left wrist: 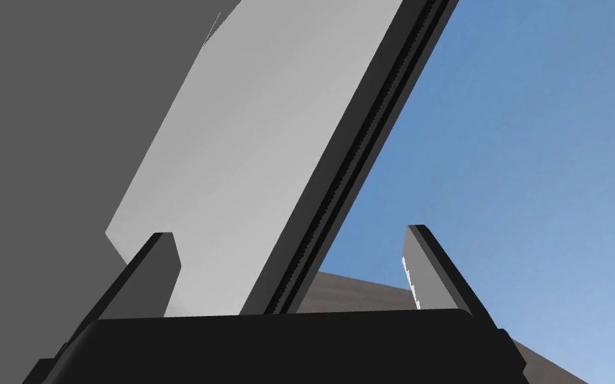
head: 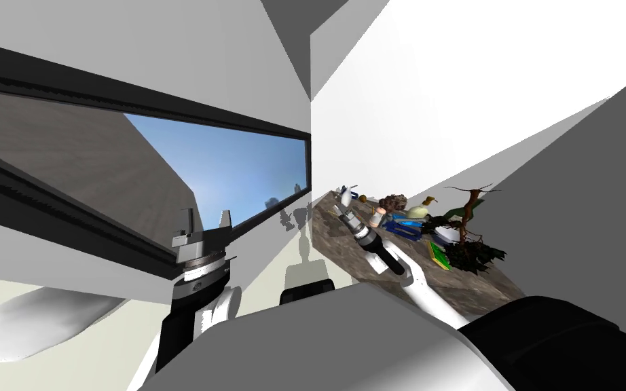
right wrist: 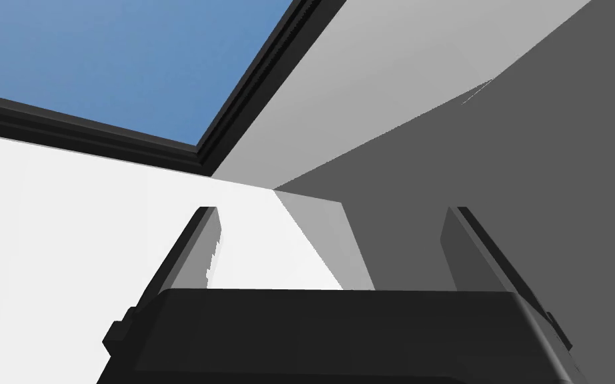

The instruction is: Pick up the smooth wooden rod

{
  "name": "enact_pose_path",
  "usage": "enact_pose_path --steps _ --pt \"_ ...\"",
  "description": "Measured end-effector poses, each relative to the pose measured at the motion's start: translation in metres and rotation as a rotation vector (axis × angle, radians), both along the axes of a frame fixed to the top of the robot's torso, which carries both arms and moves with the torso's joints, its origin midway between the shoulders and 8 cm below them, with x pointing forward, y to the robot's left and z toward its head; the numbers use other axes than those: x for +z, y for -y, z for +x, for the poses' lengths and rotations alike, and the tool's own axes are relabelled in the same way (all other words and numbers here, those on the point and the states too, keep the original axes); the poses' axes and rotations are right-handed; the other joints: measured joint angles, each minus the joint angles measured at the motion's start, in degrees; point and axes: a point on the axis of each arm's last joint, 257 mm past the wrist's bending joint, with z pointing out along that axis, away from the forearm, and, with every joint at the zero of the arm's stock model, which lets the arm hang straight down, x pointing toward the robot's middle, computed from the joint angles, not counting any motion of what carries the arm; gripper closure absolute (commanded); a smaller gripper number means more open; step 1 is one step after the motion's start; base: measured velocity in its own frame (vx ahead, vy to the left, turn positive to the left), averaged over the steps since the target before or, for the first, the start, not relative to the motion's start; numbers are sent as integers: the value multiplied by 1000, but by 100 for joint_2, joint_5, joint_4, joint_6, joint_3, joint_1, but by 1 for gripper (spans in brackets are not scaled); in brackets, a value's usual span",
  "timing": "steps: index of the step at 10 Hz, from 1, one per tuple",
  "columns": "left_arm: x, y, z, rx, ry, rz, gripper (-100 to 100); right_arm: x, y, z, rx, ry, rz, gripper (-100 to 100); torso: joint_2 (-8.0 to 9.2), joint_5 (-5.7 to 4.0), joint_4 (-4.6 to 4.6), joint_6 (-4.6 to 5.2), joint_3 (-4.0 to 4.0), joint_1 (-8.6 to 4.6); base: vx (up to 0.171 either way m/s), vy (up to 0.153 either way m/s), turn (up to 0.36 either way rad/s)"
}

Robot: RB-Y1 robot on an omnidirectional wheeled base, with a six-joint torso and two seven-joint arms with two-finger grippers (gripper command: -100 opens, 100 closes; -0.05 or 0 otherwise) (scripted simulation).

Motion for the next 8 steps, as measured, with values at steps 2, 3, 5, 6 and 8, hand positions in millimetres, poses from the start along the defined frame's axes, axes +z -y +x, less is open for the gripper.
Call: enact_pose_path --steps 2,3,5,6,8 --pt "0 0 0 0 0 0 0 -19 -5 2 25 -34 -60 -100 -3 0 -1 1 -2 -3 38 34 127" --pt "0 0 0 0 0 0 0 -28 -7 3 36 -48 -91 -100 -2 -1 -1 4 -1 -6 38 37 197" --pt "0 0 0 0 0 0 0 -50 -7 4 59 -86 -155 -100 -2 -1 -1 5 -2 -8 44 33 152" --pt "0 0 0 0 0 0 0 -63 -6 5 70 -111 -190 -100 -7 -1 -1 1 -4 -3 42 25 88" --pt "0 0 0 0 0 0 0 -77 -5 4 87 -133 -242 -100 5 -2 1 7 2 -12 25 17 86"
